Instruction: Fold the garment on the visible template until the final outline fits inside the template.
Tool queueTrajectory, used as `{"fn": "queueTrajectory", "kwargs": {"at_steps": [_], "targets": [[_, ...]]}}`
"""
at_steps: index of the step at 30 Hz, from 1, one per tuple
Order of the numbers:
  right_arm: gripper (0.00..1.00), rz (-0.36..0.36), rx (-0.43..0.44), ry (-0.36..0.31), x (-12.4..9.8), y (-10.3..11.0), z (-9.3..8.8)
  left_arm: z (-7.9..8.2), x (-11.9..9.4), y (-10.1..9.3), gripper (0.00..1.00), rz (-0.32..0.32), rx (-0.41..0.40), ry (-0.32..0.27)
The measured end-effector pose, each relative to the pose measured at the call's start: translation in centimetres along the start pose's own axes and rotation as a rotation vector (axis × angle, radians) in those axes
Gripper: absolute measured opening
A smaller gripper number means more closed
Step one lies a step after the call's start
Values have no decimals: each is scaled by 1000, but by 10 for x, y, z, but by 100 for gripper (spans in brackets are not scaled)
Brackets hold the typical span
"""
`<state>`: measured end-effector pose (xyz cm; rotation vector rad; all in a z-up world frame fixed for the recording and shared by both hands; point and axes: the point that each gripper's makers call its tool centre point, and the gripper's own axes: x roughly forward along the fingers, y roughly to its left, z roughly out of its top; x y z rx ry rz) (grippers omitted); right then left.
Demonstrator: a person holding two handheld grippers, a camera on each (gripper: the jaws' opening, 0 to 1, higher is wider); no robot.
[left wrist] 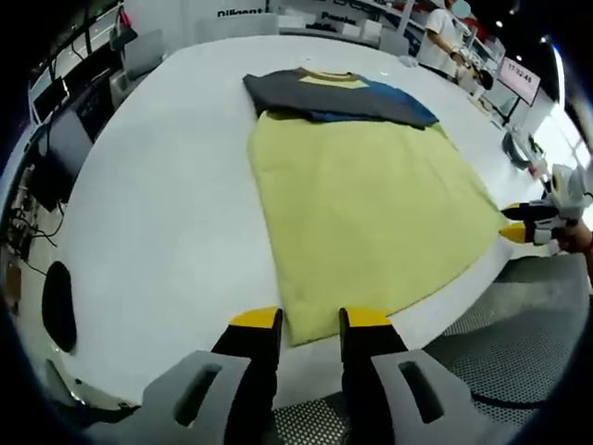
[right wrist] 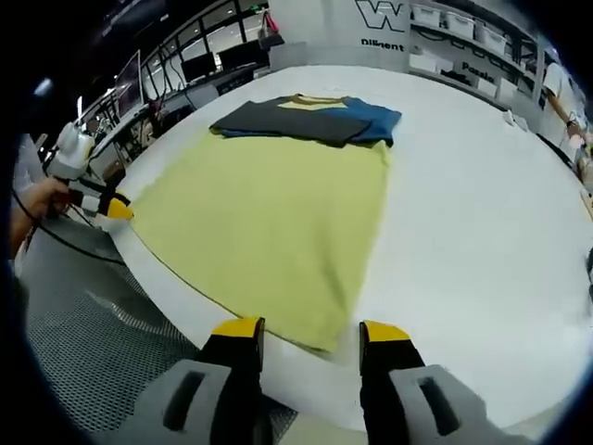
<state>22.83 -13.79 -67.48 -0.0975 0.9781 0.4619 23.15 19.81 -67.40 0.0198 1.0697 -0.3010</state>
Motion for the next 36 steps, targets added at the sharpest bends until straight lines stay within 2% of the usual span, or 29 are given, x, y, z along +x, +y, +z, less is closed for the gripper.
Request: {"fn": "queueTrajectory", "kwargs": {"at_steps": [1, 4, 11, 15, 17, 23, 27, 30, 36], "targets": [[29, -7, 2, -2, 0, -1, 0, -1, 0, 4, 23, 14, -11, 9], [23, -48, -79, 24, 0, -4, -3, -2, -1, 7, 22, 33, -13, 27], [0, -75, -77, 34, 1, -8, -3, -4, -1, 8, 16, 53, 3, 40], [0, -70, -9, 28, 1, -9, -2, -5, -1, 3, 7, 25, -25, 37], [0, -67, -9, 27, -2, -8, -1, -6, -4, 2, 7, 36, 16, 45], [0, -59, -40, 28, -5, -6, 0, -6, -5, 2, 6, 34, 25, 52], [0, -60, -86, 53, -8, -6, -3, -8, -8, -1, 6, 23, 19, 64], [0, -60, -120, 84, -10, -4, -7, -15, -13, -4, 6, 14, 48, 113], [0, -2, -79, 108, -17, 3, -12, -19, -17, -4, 6, 36, 90, 150]]}}
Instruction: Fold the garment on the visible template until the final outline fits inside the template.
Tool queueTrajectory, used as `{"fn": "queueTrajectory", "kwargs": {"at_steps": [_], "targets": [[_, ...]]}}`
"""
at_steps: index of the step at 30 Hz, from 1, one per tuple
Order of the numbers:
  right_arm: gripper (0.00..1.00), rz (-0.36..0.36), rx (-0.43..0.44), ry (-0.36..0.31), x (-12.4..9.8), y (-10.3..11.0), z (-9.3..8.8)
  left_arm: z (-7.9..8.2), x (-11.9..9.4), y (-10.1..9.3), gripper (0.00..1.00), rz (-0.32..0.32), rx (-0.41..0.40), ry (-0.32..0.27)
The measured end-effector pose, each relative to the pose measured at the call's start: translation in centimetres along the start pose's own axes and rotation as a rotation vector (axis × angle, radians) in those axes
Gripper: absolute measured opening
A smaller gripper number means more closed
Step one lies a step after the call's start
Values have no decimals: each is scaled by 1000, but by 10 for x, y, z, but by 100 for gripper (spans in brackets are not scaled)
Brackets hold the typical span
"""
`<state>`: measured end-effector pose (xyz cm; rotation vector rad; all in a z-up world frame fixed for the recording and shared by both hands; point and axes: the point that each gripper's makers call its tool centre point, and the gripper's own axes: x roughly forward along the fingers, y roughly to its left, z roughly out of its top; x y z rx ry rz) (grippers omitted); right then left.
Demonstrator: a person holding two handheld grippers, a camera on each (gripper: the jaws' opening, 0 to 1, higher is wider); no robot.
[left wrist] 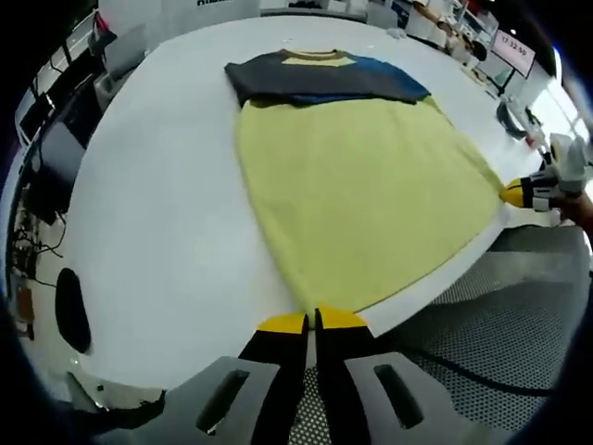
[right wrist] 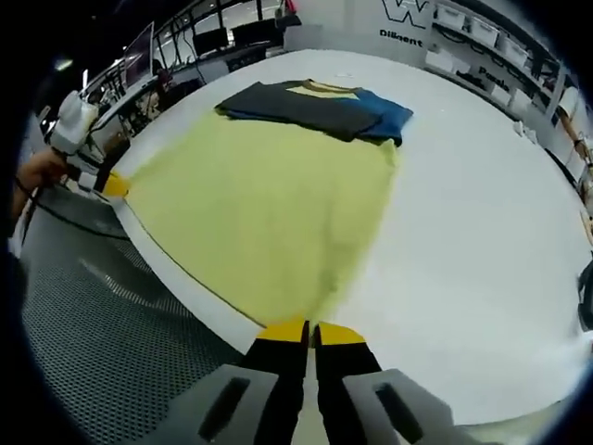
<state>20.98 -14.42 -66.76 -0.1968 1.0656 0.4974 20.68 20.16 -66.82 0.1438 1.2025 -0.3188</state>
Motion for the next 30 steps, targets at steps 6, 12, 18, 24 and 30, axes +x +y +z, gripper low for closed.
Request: {"fn": "queueTrajectory", "kwargs": {"at_steps": [6, 12, 18, 24, 30], "targets": [[0, 14, 6, 10, -3, 1, -4, -7, -1, -4, 6, -26, -14, 16], [0, 22, 14, 25, -5, 3, -11, -16, 0, -9, 6, -38, -10, 39], [0, 43, 53, 36, -8, 4, -16, -23, -1, -12, 6, -46, -4, 64], [0, 60, 77, 51, -10, 7, -21, -28, -1, -16, 6, -51, 5, 90], [0, 62, 67, 70, -10, 9, -24, -30, -2, -17, 6, -56, 3, 103]]}}
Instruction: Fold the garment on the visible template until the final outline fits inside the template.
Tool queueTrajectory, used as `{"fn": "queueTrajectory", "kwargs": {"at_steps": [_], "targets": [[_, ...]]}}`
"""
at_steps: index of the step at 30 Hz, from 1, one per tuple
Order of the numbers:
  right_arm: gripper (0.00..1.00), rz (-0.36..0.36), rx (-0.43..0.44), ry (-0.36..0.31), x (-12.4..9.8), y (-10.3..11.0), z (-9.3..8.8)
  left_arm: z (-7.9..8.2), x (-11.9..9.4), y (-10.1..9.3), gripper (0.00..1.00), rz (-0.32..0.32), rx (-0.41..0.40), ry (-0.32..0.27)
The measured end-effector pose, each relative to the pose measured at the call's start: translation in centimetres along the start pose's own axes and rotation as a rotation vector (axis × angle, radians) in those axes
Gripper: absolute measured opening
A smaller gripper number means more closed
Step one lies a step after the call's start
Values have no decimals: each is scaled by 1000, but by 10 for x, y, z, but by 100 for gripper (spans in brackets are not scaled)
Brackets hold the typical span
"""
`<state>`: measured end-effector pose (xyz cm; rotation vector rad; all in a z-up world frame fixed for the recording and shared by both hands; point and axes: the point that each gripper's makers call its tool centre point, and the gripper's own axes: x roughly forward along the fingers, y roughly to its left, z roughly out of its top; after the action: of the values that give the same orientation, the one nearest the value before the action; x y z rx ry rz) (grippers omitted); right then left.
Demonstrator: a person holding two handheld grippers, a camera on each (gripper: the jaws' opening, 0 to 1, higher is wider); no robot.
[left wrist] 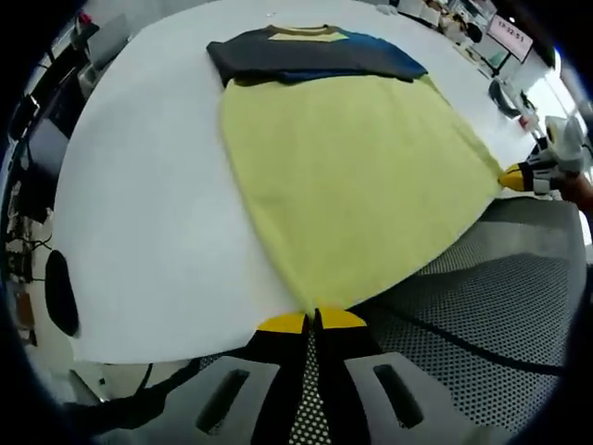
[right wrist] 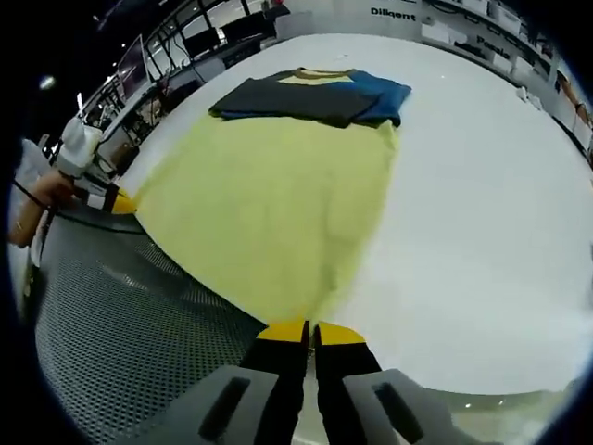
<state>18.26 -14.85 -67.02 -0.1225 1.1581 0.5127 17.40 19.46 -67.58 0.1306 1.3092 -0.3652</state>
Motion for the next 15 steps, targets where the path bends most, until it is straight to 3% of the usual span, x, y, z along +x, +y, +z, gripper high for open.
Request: {"fn": "queueTrajectory", "kwargs": {"at_steps": [6, 9, 15], "targets": [[0, 8, -11, -13, -9, 3, 11, 3, -6, 1, 6, -14, -20, -14], [0, 12, -1, -38, -15, 3, 20, 11, -11, -2, 6, -37, -57, -40], [0, 17, 5, -91, -25, 0, 40, 27, -20, -3, 6, -41, -42, -91]]}}
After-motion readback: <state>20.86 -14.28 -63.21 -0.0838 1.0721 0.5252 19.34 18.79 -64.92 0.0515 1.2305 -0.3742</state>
